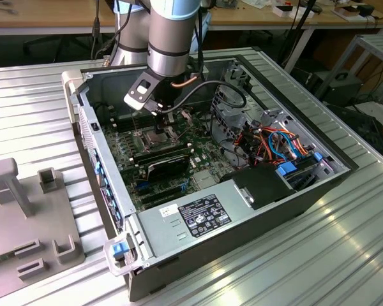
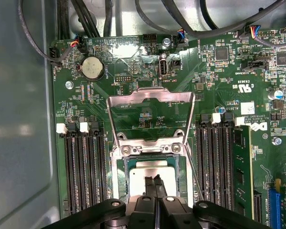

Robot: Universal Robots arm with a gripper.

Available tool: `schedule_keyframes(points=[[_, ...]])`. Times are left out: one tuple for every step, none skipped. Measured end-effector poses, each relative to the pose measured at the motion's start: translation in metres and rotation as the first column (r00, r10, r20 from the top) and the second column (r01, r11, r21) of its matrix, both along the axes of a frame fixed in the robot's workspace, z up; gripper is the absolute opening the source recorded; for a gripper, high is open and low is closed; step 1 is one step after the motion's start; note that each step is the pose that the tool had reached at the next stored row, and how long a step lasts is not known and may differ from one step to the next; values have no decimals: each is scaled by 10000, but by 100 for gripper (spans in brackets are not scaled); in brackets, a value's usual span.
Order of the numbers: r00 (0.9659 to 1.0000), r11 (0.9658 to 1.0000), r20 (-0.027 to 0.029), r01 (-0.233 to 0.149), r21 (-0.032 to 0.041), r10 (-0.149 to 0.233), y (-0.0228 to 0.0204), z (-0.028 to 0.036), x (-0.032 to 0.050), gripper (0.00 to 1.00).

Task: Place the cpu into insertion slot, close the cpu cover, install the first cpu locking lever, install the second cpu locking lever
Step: 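Place the cpu into insertion slot, then close the cpu cover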

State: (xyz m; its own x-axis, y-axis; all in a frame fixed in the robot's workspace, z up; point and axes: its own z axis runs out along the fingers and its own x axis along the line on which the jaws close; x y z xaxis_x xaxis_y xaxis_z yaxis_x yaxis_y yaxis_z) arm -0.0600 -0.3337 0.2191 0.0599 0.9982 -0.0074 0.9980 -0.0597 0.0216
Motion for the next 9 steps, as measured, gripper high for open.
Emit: schedule_keyframes(points=[[10000, 10000, 0, 0, 0, 0, 0, 0, 0, 11], [10000, 10000, 0, 0, 0, 0, 0, 0, 0, 11], [10000, 10000, 0, -1, 0, 1, 0, 0, 0, 11], [10000, 10000, 0, -5, 0, 5, 0, 0, 0, 11], [10000, 10000, 0, -9, 0, 9, 0, 0, 0, 11], [10000, 10000, 0, -9, 0, 9, 0, 0, 0, 11], [10000, 10000, 0, -10, 0, 10, 0, 0, 0, 11], [10000, 10000, 0, -10, 0, 10, 0, 0, 0, 11], [10000, 10000, 0, -10, 0, 10, 0, 0, 0, 11]])
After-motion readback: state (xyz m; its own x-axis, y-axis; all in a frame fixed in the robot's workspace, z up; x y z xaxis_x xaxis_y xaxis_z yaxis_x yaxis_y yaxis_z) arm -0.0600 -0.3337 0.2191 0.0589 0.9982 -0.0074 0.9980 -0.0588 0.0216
